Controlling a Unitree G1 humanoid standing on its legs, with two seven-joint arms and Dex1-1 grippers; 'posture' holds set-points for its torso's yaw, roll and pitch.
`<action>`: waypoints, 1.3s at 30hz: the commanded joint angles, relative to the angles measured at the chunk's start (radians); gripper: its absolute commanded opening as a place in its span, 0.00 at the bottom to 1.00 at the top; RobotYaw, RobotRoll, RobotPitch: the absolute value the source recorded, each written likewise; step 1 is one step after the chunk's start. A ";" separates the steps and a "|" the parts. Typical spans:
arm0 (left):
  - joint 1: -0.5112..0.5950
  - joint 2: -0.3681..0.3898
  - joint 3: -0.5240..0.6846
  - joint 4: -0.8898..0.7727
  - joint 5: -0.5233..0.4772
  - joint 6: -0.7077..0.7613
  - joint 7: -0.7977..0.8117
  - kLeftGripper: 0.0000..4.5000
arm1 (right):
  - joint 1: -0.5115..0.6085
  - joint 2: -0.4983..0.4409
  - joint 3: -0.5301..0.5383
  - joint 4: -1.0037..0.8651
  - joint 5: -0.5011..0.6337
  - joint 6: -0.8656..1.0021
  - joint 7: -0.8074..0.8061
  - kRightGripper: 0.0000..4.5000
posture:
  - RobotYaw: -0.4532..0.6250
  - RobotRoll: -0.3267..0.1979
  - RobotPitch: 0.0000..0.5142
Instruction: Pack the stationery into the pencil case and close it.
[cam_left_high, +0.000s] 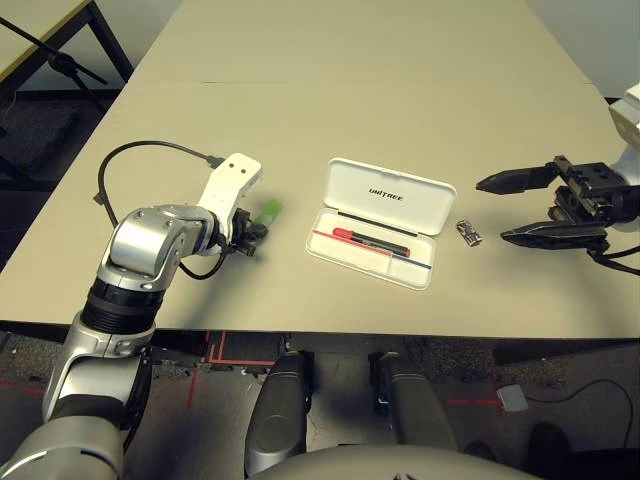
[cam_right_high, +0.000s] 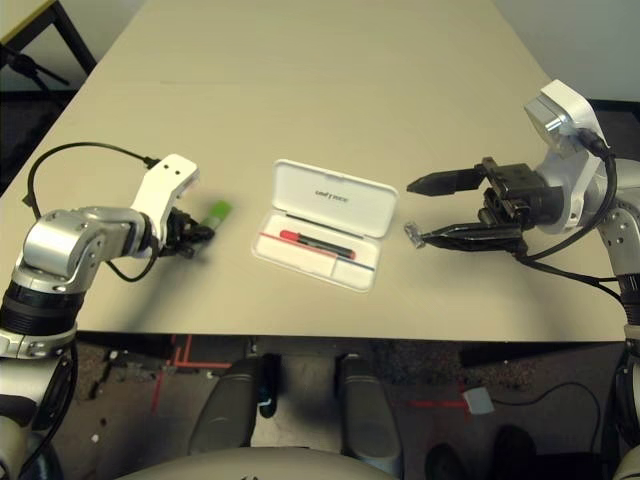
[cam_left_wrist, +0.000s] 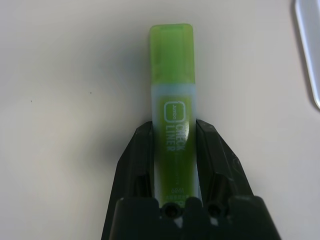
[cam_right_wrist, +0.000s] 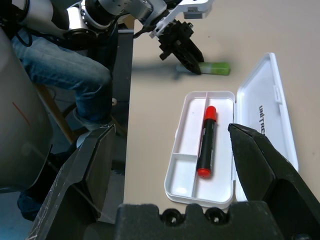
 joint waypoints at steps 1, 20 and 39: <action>0.019 0.073 -0.063 -0.017 -0.009 -0.067 -0.084 0.24 | -0.005 -0.009 0.009 0.013 -0.005 -0.015 0.005 1.00 | 0.56 0.62 0.34; -0.099 0.213 -0.223 0.009 0.103 -0.763 -0.625 0.24 | 0.016 -0.017 0.041 0.028 -0.015 -0.042 0.005 1.00 | 0.56 0.62 0.34; -0.233 -0.015 -0.341 0.132 0.208 -0.913 -0.800 0.24 | 0.034 0.020 0.010 0.007 -0.034 -0.035 0.005 1.00 | 0.54 0.62 0.35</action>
